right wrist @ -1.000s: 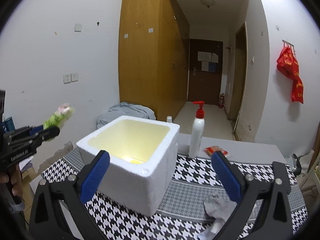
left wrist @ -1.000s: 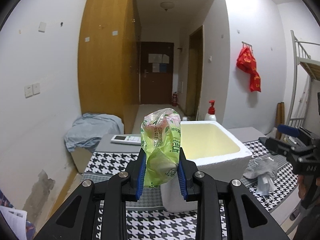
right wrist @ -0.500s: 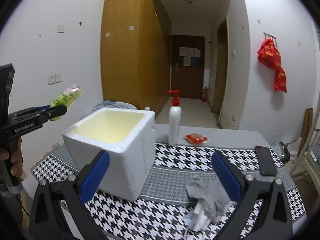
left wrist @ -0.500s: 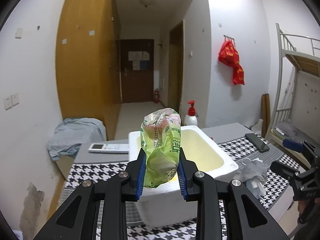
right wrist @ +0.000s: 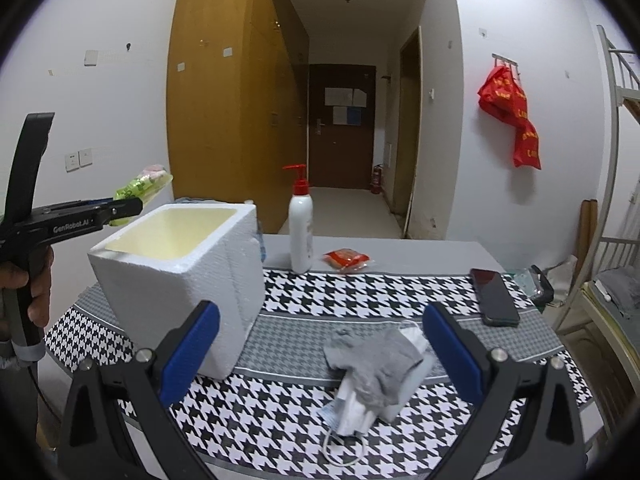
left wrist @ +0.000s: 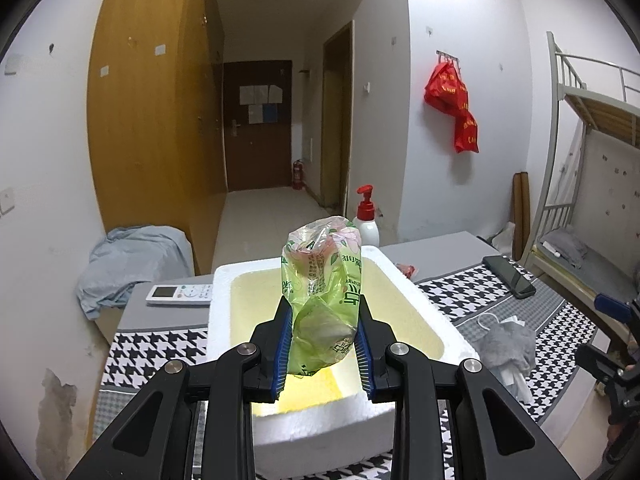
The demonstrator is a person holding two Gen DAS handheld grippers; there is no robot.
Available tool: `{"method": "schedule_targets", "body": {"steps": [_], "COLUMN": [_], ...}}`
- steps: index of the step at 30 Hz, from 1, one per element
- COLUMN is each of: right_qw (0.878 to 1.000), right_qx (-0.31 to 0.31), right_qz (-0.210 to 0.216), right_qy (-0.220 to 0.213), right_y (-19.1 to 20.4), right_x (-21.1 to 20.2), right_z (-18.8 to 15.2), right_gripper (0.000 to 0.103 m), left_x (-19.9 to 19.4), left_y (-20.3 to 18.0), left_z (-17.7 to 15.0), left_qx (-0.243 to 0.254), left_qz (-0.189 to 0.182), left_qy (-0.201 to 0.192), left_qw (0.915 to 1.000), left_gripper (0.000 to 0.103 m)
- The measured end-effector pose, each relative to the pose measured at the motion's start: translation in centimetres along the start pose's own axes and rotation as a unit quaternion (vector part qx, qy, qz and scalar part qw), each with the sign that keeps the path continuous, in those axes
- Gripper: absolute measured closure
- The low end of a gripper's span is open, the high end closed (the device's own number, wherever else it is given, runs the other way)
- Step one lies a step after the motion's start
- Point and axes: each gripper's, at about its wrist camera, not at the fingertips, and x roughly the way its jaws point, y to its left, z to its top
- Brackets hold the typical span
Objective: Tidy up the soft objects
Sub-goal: 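Move green bag over the foam box with left tool and release it inside, then withdraw left tool from the box while right tool moves to the grey sock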
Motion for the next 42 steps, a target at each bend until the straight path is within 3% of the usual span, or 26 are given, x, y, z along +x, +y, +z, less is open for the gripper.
{"method": "schedule_targets", "body": {"steps": [12,13,15,17,19,28,34,42], "right_qw": [1.0,1.0,0.999,0.999,0.999,0.999,0.999,0.999], "right_qx": [0.012,0.015,0.021,0.023,0.022,0.032,0.032,0.035], "right_qz": [-0.023,-0.024,-0.024,-0.024,-0.027,-0.029,-0.024,-0.001], "right_qy": [0.011,0.01,0.01,0.009,0.007,0.003,-0.004,-0.023], "right_y": [-1.7,-2.0,-2.3,-2.6,-2.7,-4.0,-4.4,-4.8], "right_x": [-0.2,-0.3,-0.4,-0.6,-0.8,-1.2,-1.9,-4.0], "right_z": [-0.8,-0.9,-1.0,-1.2,-1.2,-1.6,-1.7,-1.6], "right_gripper": [0.001,0.001,0.0,0.001,0.0,0.0,0.0,0.0], "left_x": [1.9,2.0,2.1,2.0,1.3,-2.0,-5.7,-8.0], "left_y": [-0.3,-0.3,-0.5,-0.5,-0.4,-1.2,-1.2,-2.3], "left_z": [0.7,0.8,0.8,0.9,1.0,0.3,-0.7,-1.8], "left_qx": [-0.001,0.0,-0.001,-0.008,-0.018,-0.025,-0.048,-0.044], "left_qz": [0.014,0.015,0.016,0.021,0.042,0.024,0.038,0.047], "left_qy": [0.005,0.005,0.003,-0.008,-0.033,-0.073,-0.118,-0.126], "left_qw": [0.9999,0.9999,0.9999,0.9997,0.9984,0.9967,0.9911,0.9899], "left_gripper": [0.07,0.066,0.047,0.016,0.001,0.001,0.001,0.001]}}
